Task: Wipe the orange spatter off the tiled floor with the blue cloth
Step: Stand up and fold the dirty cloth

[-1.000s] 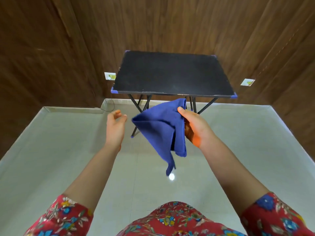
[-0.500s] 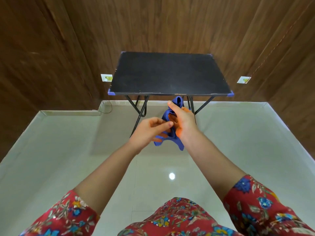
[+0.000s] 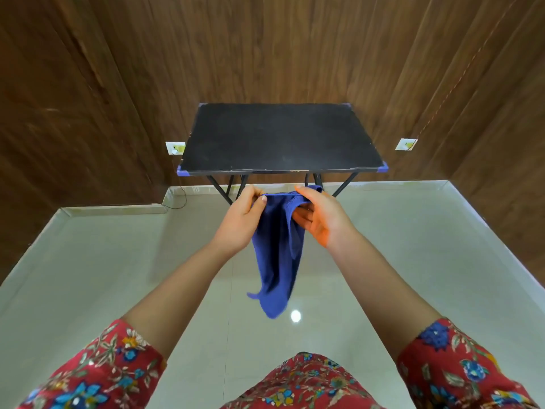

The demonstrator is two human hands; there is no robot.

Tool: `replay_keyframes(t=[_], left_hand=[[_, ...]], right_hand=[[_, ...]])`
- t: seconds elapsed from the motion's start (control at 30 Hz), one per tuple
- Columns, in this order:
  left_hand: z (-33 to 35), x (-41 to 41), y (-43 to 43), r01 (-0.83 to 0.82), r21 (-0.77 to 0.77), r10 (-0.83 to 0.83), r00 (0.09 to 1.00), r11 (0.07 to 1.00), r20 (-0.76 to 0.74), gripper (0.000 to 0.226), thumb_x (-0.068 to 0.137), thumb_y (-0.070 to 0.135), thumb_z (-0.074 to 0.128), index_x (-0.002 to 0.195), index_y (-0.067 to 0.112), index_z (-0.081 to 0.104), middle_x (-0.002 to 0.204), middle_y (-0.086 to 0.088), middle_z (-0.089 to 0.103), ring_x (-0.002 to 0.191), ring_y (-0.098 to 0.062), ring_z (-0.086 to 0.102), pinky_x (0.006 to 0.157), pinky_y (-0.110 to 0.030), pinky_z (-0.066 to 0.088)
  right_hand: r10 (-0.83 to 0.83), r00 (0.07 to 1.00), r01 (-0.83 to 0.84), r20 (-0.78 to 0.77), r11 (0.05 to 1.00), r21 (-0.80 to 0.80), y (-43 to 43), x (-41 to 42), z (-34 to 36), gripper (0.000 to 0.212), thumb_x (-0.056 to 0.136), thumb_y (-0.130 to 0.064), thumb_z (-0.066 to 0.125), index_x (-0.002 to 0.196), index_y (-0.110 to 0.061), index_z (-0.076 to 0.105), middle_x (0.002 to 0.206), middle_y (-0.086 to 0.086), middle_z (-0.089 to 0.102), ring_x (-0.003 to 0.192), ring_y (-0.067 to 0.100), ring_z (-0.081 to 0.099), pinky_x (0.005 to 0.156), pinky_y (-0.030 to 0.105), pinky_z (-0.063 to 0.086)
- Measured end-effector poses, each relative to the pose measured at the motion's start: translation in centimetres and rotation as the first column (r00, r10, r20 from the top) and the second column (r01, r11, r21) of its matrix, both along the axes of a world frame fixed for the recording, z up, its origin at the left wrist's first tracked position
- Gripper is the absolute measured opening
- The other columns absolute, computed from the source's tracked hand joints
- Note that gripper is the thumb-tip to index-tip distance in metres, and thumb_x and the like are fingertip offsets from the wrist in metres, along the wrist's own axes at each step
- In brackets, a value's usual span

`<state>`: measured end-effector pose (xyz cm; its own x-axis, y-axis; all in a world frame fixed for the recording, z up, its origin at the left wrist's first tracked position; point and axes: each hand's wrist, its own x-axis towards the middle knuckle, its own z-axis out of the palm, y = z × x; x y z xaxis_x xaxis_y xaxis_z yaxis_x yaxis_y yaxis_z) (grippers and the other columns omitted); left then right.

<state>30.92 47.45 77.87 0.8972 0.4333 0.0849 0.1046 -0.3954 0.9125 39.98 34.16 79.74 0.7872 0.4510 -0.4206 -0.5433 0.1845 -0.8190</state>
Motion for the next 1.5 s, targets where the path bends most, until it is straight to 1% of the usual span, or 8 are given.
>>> replay_keyframes(t=[0.4,0.7,0.83,0.93,1.03,1.13,1.3,1.5], left_hand=[[0.9,0.8,-1.7,-0.040,0.481,0.078,0.995,0.876,-0.058,0.018,0.082,0.009,0.046,0.091,0.017,0.059,0.077,0.003,0.061,0.073,-0.025,0.055,0.058,-0.033,0.043],[2.0,1.5,0.9,0.149,0.520,-0.072,0.984,0.841,-0.165,0.019,0.092,0.009,0.033,0.097,0.022,0.045,0.076,-0.003,0.056,0.070,-0.026,0.052,0.063,-0.038,0.041],[2.6,0.4,2.4,0.260,0.208,-0.204,0.945,0.943,-0.255,0.023,0.092,0.004,0.040,0.096,0.021,0.055,0.081,0.000,0.059,0.067,-0.013,0.050,0.062,-0.031,0.042],[3.4,-0.6,2.1,0.204,-0.249,-0.238,0.964,0.947,-0.116,0.025,0.097,0.004,0.043,0.103,0.019,0.062,0.091,-0.001,0.065,0.081,-0.014,0.059,0.066,-0.027,0.048],[1.8,-2.2,0.8,0.018,-0.823,-0.098,0.994,0.568,-0.046,0.037,0.099,0.041,0.040,0.111,0.017,0.067,0.106,-0.005,0.072,0.098,-0.023,0.066,0.078,-0.033,0.053],[-2.5,-5.2,0.0,-0.178,-0.931,-0.223,0.941,0.319,-0.256,0.085,0.081,0.079,0.034,0.115,0.010,0.069,0.117,-0.015,0.068,0.103,-0.033,0.067,0.083,-0.042,0.052],[-6.4,-8.4,0.7,-0.200,-0.751,-0.229,0.876,0.630,-0.425,0.048,0.068,0.028,0.078,0.110,0.007,0.069,0.108,-0.010,0.072,0.088,-0.017,0.071,0.072,-0.028,0.055],[-8.4,-8.4,1.3,-0.216,-0.268,0.021,0.812,0.939,-0.583,0.009,0.091,0.014,0.059,0.098,0.016,0.053,0.092,-0.007,0.063,0.073,-0.016,0.061,0.065,-0.030,0.053]], right_hand=[[-0.161,0.965,0.161,0.206,0.987,0.019,-3.1,0.2,0.7,0.065,0.087,-0.008,0.071,0.140,-0.018,0.034,0.105,0.013,0.066,0.083,0.026,0.073,0.071,0.028,0.059],[0.578,0.568,0.188,0.586,0.602,-0.776,-6.3,2.4,0.2,0.009,0.079,-0.025,0.071,0.082,-0.017,0.068,0.074,-0.001,0.070,0.077,0.019,0.066,0.071,0.036,0.052],[0.669,0.478,0.043,0.569,0.629,-0.776,-7.2,2.7,1.1,0.018,0.080,-0.029,0.077,0.090,-0.015,0.072,0.098,0.005,0.064,0.098,0.020,0.057,0.086,0.037,0.046],[0.538,0.708,-0.356,0.457,0.831,-0.428,-7.4,1.8,2.2,0.008,0.091,-0.019,0.065,0.097,-0.022,0.069,0.093,-0.006,0.074,0.092,0.012,0.068,0.088,0.034,0.052],[0.318,0.947,-0.318,0.050,0.948,-0.009,-5.8,0.0,-0.5,0.039,0.098,-0.048,0.043,0.086,-0.024,0.070,0.073,-0.003,0.069,0.066,0.014,0.061,0.064,0.030,0.043],[0.388,0.912,-0.404,-0.133,0.906,-0.124,-5.4,-3.4,-6.4,0.033,0.099,-0.039,0.047,0.100,-0.015,0.070,0.109,0.017,0.070,0.089,0.022,0.063,0.069,0.031,0.047],[0.357,0.930,-0.368,-0.093,0.916,-0.159,-6.9,-5.6,-9.5,0.019,0.092,-0.017,0.063,0.103,-0.005,0.071,0.101,0.011,0.074,0.089,0.021,0.072,0.074,0.028,0.056],[0.352,0.936,-0.313,-0.024,0.798,-0.516,-6.3,-5.6,-10.5,0.027,0.088,-0.020,0.069,0.109,-0.013,0.053,0.098,0.009,0.068,0.078,0.019,0.067,0.065,0.031,0.055]])
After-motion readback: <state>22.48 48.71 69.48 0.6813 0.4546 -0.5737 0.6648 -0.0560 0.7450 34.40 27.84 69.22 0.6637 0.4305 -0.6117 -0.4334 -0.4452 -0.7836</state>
